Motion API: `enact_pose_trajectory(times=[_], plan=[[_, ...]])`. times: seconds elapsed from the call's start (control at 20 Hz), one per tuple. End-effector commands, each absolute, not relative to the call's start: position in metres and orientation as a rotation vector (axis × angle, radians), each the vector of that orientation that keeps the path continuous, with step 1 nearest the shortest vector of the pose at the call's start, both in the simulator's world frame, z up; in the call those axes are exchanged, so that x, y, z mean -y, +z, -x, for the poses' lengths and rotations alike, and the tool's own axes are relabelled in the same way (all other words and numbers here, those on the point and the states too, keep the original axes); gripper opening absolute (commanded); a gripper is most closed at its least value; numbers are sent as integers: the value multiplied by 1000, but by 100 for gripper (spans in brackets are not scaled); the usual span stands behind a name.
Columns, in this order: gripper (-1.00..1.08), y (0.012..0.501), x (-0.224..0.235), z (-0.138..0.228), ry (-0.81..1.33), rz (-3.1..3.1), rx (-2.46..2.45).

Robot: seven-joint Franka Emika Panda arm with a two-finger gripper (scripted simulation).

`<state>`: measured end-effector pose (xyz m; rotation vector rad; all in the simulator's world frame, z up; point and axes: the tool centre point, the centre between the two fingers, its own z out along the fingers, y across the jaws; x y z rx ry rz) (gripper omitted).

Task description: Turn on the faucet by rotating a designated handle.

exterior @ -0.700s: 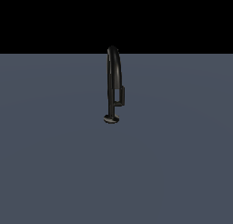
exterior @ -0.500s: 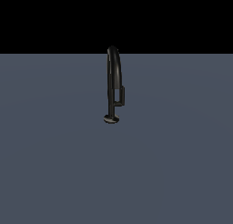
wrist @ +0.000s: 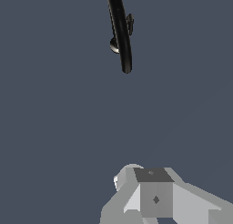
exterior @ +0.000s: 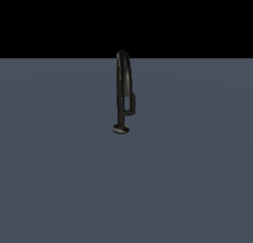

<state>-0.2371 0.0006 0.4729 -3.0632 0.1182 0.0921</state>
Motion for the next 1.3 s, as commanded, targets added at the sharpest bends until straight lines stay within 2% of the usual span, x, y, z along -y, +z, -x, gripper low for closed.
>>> enact_pose_trajectory(times=[0.0, 1.25], plan=[[-100, 471, -2, 229, 123, 3045, -144], [-100, 427, -6, 92, 581, 2671, -535]])
